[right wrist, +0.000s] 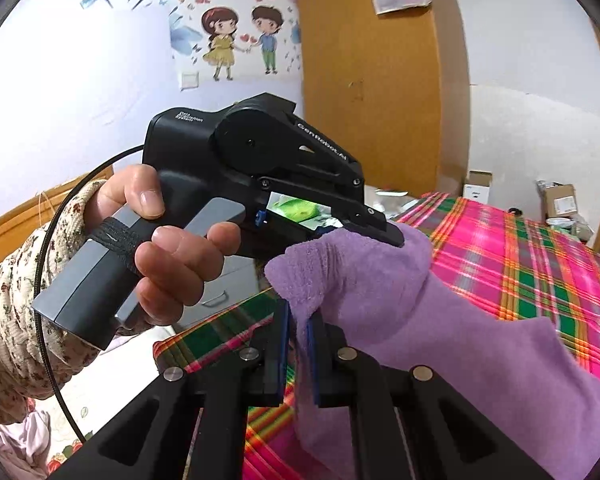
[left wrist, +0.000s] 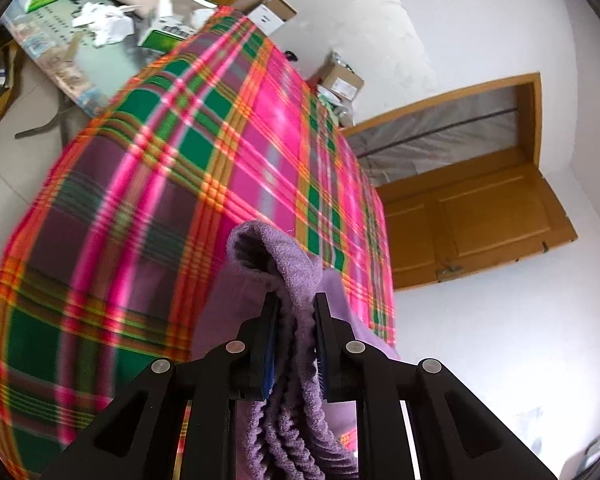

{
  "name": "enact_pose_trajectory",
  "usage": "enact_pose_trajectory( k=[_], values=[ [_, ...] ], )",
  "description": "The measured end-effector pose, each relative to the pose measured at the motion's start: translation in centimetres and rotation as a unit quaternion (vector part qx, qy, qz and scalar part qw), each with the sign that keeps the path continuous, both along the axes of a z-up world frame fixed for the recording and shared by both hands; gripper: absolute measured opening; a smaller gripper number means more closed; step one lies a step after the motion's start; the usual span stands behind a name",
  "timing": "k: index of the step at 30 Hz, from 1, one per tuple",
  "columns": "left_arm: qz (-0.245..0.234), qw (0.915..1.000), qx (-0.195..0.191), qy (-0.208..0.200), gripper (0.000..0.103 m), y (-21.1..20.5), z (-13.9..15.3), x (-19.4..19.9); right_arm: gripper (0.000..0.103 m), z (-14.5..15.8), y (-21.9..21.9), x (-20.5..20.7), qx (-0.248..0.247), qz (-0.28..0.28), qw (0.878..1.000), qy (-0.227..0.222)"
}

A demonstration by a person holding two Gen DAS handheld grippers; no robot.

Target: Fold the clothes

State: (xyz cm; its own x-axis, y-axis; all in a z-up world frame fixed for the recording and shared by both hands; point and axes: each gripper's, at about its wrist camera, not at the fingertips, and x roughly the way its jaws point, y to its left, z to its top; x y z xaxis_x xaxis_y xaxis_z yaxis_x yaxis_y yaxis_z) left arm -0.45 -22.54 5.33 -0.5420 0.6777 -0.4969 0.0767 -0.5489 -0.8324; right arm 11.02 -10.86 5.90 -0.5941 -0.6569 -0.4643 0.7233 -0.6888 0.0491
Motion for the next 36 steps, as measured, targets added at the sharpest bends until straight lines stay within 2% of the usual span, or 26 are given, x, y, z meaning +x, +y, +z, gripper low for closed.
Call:
enact_pose_trajectory(
  k=[12, 25, 36],
  values=[
    [-0.049, 0.9986, -0.017, 0.011, 0.017, 7.7, 2.4, -1.4, 0.008, 1.5, 7.0, 1.0, -0.031, -0.051, 0.998, 0.014],
    [-0.091, 0.9955, -0.026, 0.003, 0.017, 14.1, 2.6, -2.2, 0.008, 1.5, 12.6, 0.9, -0.046, -0.100, 0.994, 0.007],
    [-0.120, 0.9917, -0.030, -0.036, 0.017, 19.1, -0.4, -3.2, 0.008, -1.3, 16.8, 0.6, -0.043, -0.132, 0.990, -0.029]
  ],
)
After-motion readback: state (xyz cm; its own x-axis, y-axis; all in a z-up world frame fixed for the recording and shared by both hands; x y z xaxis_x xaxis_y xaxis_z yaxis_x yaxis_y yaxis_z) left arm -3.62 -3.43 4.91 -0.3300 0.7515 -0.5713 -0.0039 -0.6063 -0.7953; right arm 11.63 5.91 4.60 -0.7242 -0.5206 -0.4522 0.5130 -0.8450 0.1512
